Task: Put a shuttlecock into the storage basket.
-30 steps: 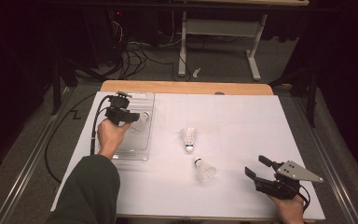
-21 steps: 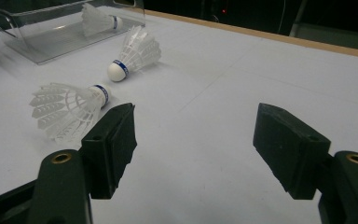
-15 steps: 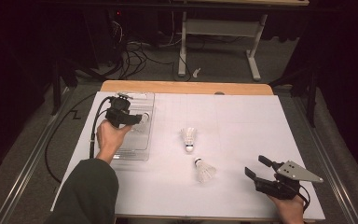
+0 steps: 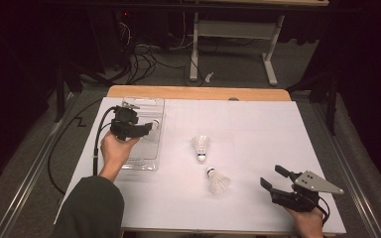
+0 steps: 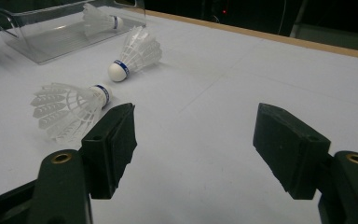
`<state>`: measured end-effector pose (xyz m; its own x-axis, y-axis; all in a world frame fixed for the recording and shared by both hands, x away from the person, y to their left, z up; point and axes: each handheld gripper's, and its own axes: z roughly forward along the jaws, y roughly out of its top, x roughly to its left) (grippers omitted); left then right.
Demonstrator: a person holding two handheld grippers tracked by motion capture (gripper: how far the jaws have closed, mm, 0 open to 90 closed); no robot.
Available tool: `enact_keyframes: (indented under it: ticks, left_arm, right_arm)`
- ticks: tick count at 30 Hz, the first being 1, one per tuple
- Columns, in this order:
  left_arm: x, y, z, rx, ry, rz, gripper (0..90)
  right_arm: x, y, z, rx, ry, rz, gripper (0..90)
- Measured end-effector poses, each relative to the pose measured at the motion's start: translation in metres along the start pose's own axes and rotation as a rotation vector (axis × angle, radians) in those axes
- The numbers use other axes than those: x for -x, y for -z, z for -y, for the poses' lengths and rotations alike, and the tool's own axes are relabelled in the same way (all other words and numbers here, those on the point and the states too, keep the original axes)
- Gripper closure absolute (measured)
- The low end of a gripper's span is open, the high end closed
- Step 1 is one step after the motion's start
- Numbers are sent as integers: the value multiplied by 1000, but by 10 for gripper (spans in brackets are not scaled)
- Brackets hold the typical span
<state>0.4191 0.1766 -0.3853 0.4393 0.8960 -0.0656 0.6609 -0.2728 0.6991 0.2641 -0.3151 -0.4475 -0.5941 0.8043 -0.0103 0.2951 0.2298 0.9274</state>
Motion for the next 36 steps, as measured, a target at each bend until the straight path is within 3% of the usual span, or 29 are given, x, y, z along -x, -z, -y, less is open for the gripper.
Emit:
enact_keyframes:
  ticks: [19,36]
  left_arm:
    - [7,6,14,16,-22,-17,393]
    - [14,24,16,117,-26,23,402]
  right_arm:
    - [1,1,0,2,-11,2,303]
    - [3,1,1,2,-18,11,302]
